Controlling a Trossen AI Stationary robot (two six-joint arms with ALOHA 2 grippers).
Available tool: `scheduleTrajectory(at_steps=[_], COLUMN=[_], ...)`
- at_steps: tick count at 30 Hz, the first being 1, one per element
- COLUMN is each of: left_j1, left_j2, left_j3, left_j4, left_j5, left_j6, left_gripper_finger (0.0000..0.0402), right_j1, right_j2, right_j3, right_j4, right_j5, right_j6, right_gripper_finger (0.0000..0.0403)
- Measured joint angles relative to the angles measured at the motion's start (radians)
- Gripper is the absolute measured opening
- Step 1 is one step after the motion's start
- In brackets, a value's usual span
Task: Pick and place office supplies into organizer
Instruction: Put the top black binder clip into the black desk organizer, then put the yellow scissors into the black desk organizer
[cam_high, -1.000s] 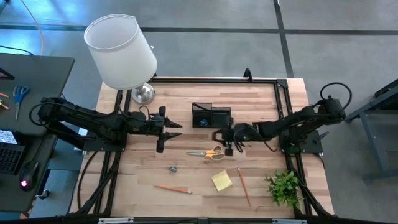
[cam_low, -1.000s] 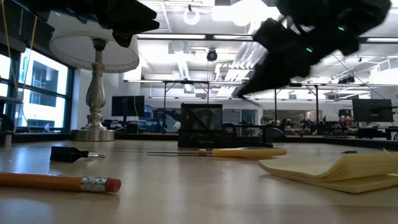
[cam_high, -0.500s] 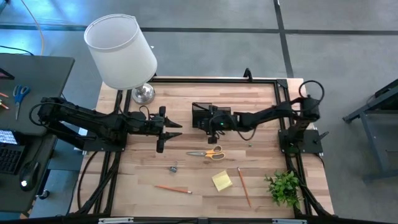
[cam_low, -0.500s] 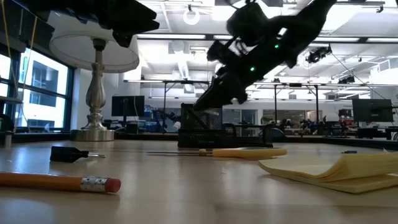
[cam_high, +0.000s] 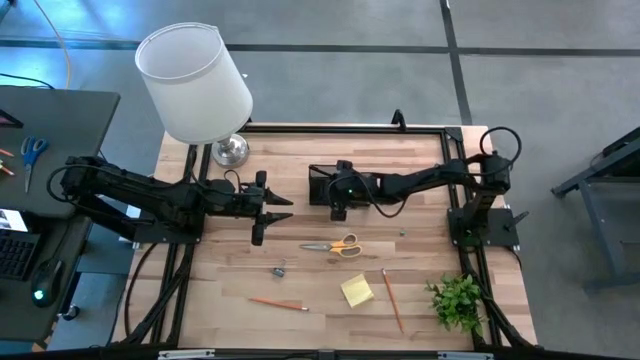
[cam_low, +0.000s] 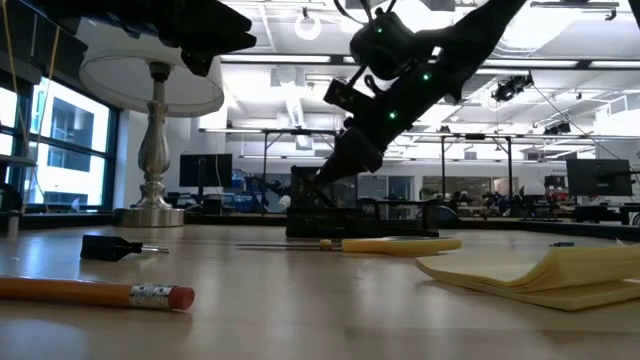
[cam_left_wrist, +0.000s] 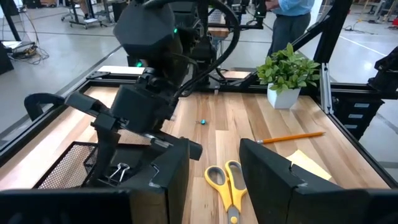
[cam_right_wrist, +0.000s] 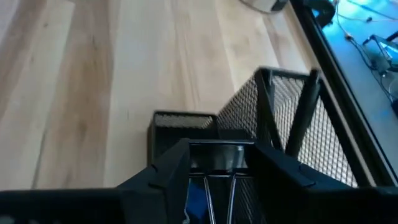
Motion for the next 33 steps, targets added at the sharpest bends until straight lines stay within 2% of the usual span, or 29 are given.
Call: scheduleTrajectory(at_steps=[7,19,21,26,28,33], left_j1=[0.0,0.0,0.0,0.0,0.0,-0.001], left_j2=[0.0,0.0,-0.011,-0.076,-0.118,-0.208], left_j3=[0.0,0.0,0.0,0.0,0.0,0.0], left_j4=[0.0,-0.046,-0.073,-0.121,-0.139,-0.189], left_j5=[0.0,0.0,0.0,0.0,0.0,0.0], left_j6=[0.0,0.0,0.0,0.0,-0.004,-0.029], left_gripper_finger=[0.0131,0.0131,0.0131,0.0131,0.0131,0.0131], right_j1=[0.002,0.032,0.048,0.106,0.138,0.222], right_j2=[0.0,-0.002,-0.01,-0.008,-0.001,0.057], right_j3=[0.0,0.0,0.0,0.0,0.002,0.001], right_j4=[-0.01,-0.007,0.003,0.124,0.167,0.358], right_j5=[-0.008,-0.034,-0.08,-0.321,-0.385,-0.393], right_j6=[-0.001,0.038,0.075,0.182,0.193,0.136], right_gripper_finger=[0.0174,0.0192,0.0193,0.0193,0.0193,0.0193])
